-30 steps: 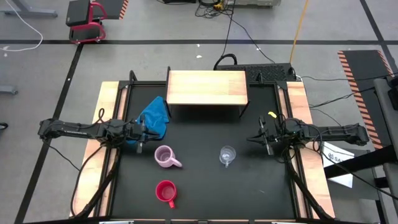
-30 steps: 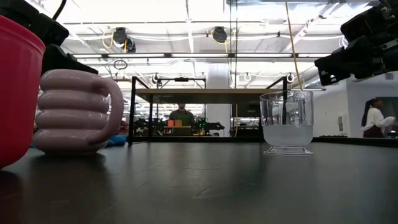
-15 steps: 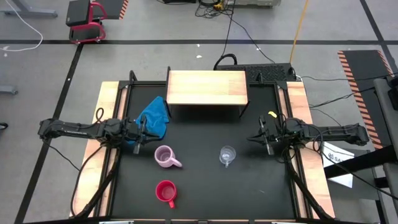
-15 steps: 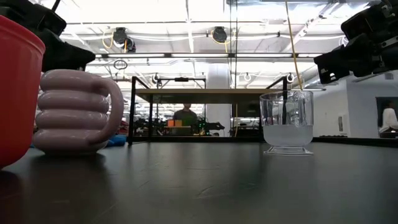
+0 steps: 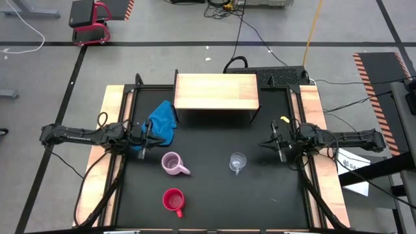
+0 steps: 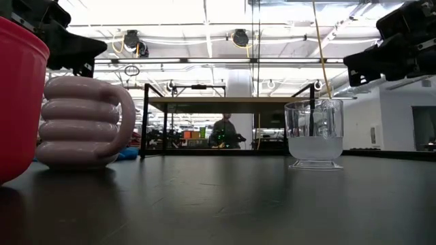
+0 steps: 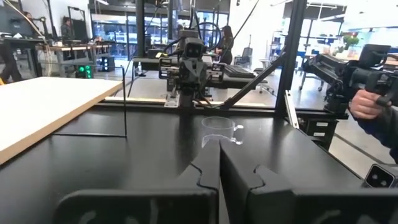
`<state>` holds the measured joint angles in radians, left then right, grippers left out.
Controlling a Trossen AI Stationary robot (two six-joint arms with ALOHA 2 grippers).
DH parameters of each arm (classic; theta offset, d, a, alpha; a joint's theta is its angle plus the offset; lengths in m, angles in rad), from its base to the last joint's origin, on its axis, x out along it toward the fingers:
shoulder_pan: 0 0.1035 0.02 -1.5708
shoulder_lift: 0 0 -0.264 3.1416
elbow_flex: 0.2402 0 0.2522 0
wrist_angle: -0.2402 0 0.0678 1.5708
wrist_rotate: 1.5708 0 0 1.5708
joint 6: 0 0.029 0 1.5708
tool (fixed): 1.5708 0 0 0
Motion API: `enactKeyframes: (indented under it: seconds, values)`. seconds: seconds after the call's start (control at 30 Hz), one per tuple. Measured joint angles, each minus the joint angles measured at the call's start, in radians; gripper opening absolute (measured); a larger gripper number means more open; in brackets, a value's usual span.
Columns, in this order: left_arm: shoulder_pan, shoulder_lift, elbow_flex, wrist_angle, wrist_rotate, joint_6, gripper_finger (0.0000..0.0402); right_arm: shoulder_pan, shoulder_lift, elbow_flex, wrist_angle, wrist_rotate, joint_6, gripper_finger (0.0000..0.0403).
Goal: Stack small to large cups/mugs on shelf
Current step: Put the purple mug on the shelf
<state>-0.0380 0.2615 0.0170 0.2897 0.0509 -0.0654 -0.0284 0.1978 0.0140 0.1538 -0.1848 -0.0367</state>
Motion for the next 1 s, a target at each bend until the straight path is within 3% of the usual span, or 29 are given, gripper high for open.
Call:
enactKeyframes:
  seconds: [0.27, 0.53, 0.8, 1.0]
  values:
    - [0.0, 0.0, 0.074, -0.049, 0.017, 0.017, 0.0002, 0.0, 0.0, 0.0, -0.008, 0.0, 0.028, 0.0]
    - [-0.011, 0.055, 0.275, -0.399, 0.027, 0.04, 0.0001, 0.0, 0.0, 0.0, -0.008, 0.0, 0.028, 0.0]
    - [-0.038, 0.256, 0.39, -0.44, 0.004, 0.0, 0.0001, 0.0, 0.0, 0.0, -0.008, 0.0, 0.027, 0.0]
    - [-0.064, 0.387, 0.429, -0.43, -0.033, 0.057, 0.0001, 0.0, 0.0, 0.0, -0.008, 0.0, 0.026, 0.0]
